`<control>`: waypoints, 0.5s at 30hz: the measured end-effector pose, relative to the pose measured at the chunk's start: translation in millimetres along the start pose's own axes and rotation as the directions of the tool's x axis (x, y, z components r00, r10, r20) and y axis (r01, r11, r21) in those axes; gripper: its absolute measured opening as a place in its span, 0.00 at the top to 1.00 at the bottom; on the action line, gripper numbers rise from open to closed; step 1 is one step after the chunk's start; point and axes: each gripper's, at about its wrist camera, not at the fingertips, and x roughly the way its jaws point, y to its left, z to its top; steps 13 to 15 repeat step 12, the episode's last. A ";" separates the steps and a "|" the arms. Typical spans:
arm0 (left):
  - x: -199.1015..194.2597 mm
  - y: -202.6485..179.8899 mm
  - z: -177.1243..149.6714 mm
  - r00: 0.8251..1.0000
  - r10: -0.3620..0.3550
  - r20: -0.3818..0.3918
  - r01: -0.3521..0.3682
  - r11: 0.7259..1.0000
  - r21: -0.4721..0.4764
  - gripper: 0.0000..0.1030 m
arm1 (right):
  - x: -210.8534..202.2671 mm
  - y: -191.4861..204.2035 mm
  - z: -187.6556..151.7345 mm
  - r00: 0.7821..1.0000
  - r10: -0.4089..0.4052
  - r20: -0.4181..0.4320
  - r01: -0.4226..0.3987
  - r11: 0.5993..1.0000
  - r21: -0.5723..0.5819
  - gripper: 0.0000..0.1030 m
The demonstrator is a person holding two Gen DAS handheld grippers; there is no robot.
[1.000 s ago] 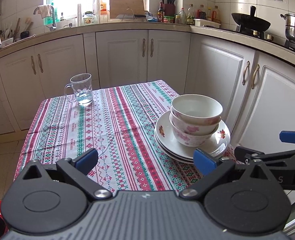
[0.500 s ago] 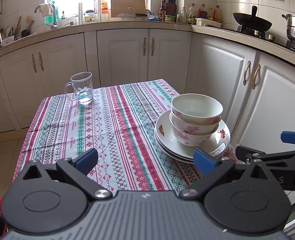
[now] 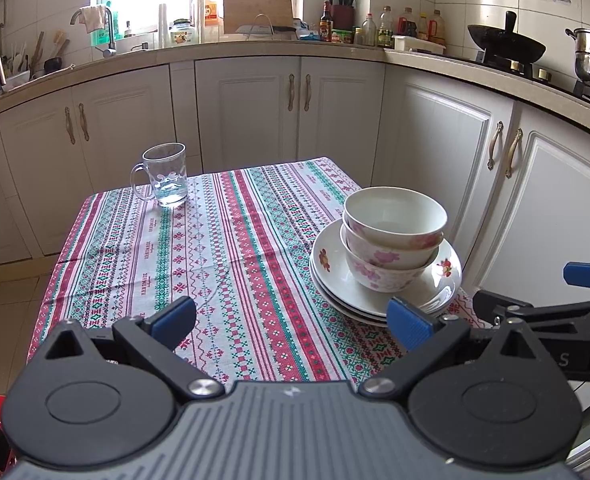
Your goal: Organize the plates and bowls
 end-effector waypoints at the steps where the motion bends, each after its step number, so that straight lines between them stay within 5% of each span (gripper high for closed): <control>1: 0.1 0.1 0.1 1.000 -0.001 0.000 0.001 1.000 0.001 0.02 | 0.0 0.0 0.0 1.000 0.000 -0.001 0.000 1.000 0.001 0.00; 15: -0.4 0.1 0.2 1.000 0.000 -0.003 0.000 1.000 -0.002 0.02 | -2.0 0.9 0.0 1.000 -0.010 0.002 0.010 1.000 -0.003 0.00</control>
